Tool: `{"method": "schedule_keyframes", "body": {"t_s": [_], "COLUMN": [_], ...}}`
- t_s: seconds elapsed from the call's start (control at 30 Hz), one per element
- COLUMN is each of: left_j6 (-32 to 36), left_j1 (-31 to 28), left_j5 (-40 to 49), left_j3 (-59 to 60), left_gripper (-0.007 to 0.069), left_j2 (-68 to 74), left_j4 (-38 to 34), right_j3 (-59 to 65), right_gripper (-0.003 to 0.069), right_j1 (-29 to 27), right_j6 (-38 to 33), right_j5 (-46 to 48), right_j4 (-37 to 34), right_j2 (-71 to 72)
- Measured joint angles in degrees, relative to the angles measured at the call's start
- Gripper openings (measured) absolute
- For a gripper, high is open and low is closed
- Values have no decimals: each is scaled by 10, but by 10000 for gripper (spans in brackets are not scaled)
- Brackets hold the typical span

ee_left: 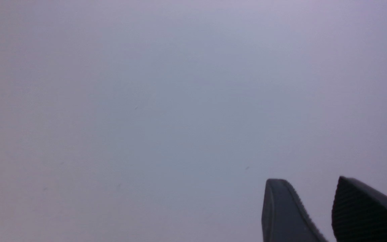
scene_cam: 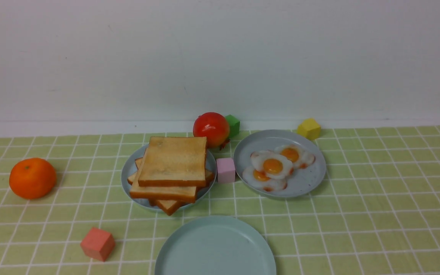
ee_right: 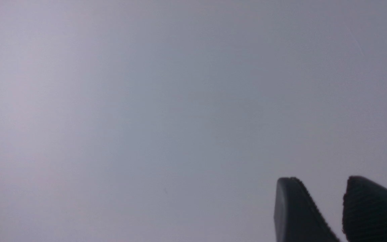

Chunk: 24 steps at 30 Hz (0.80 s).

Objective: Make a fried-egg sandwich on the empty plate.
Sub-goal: Use the left arm to grab a slice of bread

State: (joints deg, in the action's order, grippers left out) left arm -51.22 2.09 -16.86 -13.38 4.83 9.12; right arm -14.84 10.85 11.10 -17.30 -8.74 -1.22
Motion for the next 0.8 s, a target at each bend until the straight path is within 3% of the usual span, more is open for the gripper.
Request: {"method": "schedule_keyframes", "body": {"t_s": [0.1,0.2,0.23,0.27,0.3,0.37,0.6,0.8], "left_j6": [-49,-95,-97,-104,-104,-88,51,100], "left_j1": [0,0,0,0,0,0,0,0], "left_j5": [69,186,195,274,283,393,589,649], "left_j3": [-119,-268,-277,-353,-360,-442,-496,-496], "left_gripper": [237,237,237,237,237,237,237,237], "left_j2": [66,159,165,220,232,302,488,630], "left_j4": [31,69,70,77,76,77,70,29], "right_j3": [-127,-293,-303,-390,-399,-491,-528,-489], "right_gripper": [241,241,241,241,241,241,241,241], "right_j1": [0,0,0,0,0,0,0,0], "right_j6": [16,20,20,16,14,1,-5,-5], "right_j5": [68,200,220,301,320,419,514,534], "right_j4": [8,10,11,20,23,41,65,41], "right_j2": [-63,-165,-172,-231,-237,-316,-470,-574]}}
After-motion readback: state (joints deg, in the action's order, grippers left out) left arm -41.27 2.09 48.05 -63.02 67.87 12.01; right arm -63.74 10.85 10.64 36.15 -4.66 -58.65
